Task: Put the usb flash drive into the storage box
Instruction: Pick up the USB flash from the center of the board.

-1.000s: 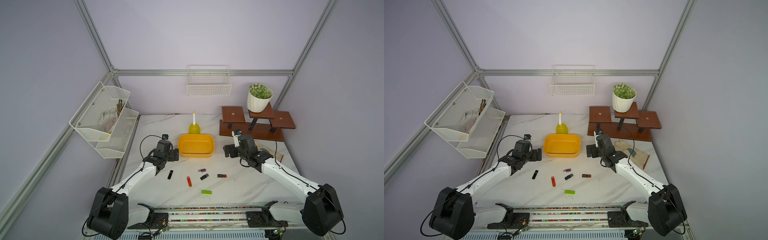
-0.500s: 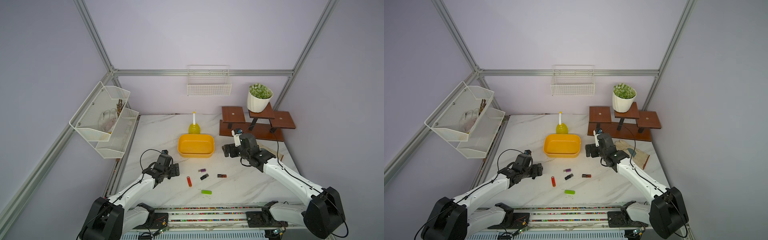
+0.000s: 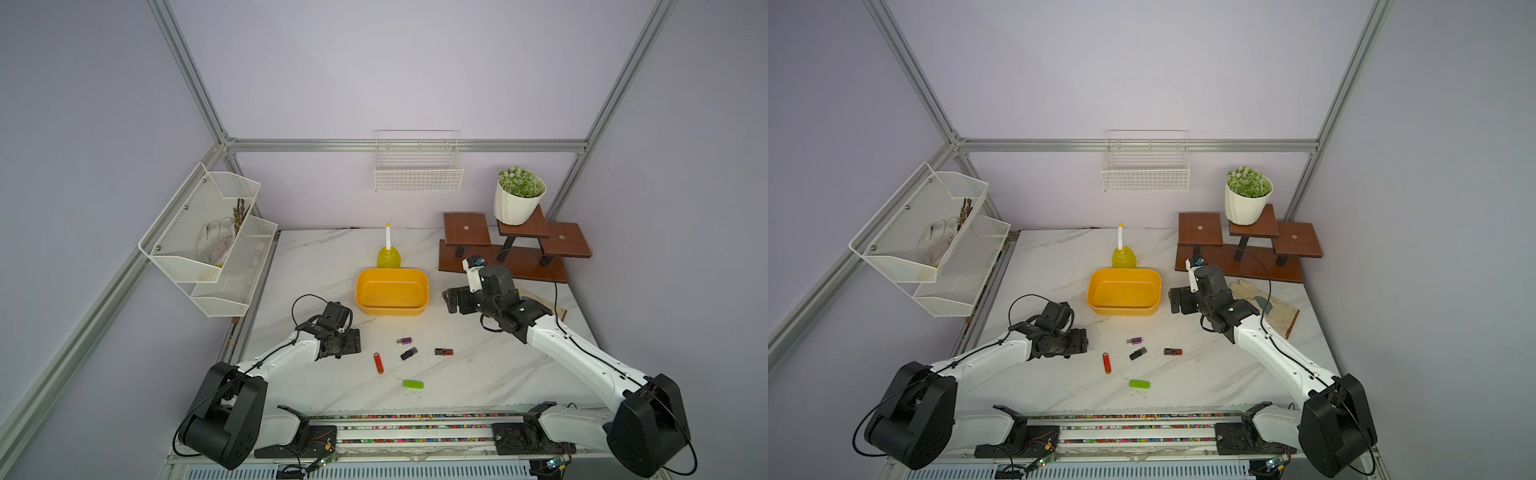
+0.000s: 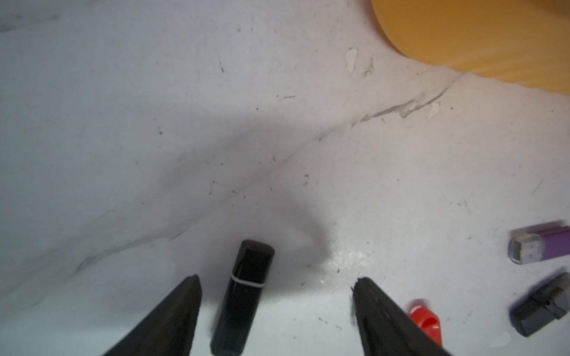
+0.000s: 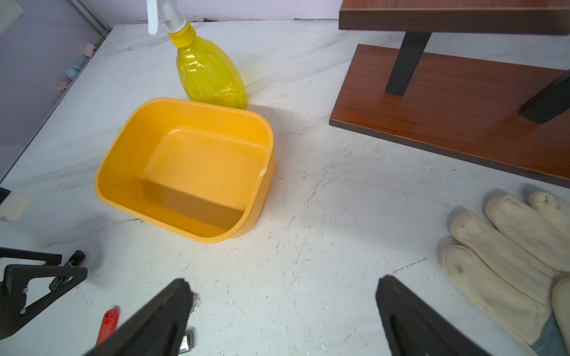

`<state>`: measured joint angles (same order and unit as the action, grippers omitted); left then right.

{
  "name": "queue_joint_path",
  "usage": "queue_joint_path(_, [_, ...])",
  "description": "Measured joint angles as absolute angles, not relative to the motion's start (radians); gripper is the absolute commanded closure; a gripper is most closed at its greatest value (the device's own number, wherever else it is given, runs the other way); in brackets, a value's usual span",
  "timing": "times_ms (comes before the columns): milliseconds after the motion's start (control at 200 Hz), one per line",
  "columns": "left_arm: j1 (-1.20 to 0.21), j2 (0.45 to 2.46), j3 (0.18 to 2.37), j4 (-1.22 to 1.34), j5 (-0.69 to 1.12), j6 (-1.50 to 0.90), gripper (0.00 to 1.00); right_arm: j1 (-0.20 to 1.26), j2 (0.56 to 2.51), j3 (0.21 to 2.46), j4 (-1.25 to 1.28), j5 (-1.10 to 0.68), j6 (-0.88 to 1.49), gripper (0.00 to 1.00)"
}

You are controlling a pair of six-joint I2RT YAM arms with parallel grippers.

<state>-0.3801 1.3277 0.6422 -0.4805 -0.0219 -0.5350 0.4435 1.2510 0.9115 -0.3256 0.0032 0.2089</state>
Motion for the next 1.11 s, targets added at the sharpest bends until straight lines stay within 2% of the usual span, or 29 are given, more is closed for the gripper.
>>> queue_joint_path(295, [-0.380,1.405,0.704,-0.584,-0.007,-0.518,0.34,0.443,1.259,0.912,-0.333,-0.013,0.209,0.01])
queue_joint_path(355, [-0.380,1.405,0.705,-0.602,-0.012,-0.514,0.41,0.443,1.259,0.912,-0.333,-0.018,0.209,0.01])
queue_joint_path(450, [-0.381,1.405,0.705,-0.628,-0.029,-0.514,0.45,0.443,1.263,0.913,-0.333,-0.022,0.209,0.01])
queue_joint_path(635, [-0.381,1.415,0.711,-0.660,-0.058,-0.514,0.61,0.443,1.277,0.918,-0.333,-0.039,0.209,0.01])
queue_joint_path(870, [-0.382,1.477,0.766,-0.693,-0.089,-0.513,0.65,0.443,1.280,0.918,-0.334,-0.045,0.209,0.01])
queue_joint_path(1105, [-0.382,1.512,0.799,-0.706,-0.090,-0.505,0.76,0.443,1.282,0.918,-0.335,-0.047,0.209,0.01])
